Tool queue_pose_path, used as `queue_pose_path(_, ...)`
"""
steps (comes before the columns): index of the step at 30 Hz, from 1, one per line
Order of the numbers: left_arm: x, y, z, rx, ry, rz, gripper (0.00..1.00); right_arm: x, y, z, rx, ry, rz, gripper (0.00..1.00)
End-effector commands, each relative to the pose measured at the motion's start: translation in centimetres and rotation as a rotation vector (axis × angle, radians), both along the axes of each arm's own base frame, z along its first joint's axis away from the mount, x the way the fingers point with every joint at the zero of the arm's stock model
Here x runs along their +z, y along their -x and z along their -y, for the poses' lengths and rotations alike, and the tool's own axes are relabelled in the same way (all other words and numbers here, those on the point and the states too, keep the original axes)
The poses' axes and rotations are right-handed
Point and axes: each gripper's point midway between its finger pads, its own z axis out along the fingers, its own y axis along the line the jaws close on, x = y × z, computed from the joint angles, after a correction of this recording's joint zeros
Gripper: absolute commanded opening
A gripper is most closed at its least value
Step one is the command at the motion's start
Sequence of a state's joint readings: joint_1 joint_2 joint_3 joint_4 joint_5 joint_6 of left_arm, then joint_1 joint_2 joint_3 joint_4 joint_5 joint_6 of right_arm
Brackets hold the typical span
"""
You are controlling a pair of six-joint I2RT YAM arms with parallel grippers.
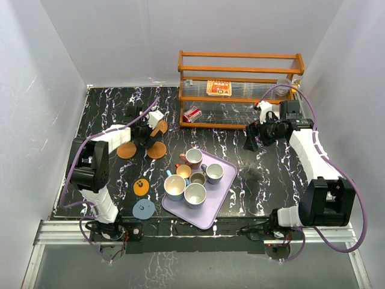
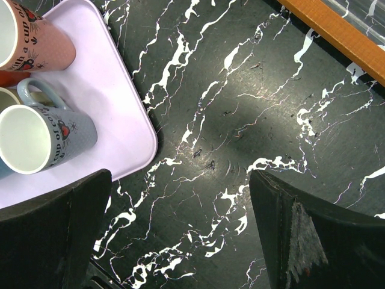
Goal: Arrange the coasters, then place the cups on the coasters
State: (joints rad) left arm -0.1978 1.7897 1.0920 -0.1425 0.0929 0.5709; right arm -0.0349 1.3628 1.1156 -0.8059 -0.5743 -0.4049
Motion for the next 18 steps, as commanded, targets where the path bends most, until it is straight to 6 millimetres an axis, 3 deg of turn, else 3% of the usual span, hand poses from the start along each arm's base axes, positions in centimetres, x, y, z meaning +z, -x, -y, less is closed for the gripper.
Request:
queue_pose_path(1, -1.6, 3.4, -2.1, 0.003, -0.081, -0.124, 0.98, 1.7, -1.0, 0.1, -0.005, -0.008, 0.066, 0.98)
queue_pose_path(12, -0.9, 3.3, -2.1, 0.005, -0.083, -0.118, 0.97, 1.8, -1.0, 0.0, -0.001, -0.014, 0.066, 0.98)
queue_pose_path(18, 1.1, 2.8, -1.5, 0.014, -0.04, -0.092, 0.98, 1.9, -1.0, 0.0, -0.002, -0.014, 0.069, 0.98)
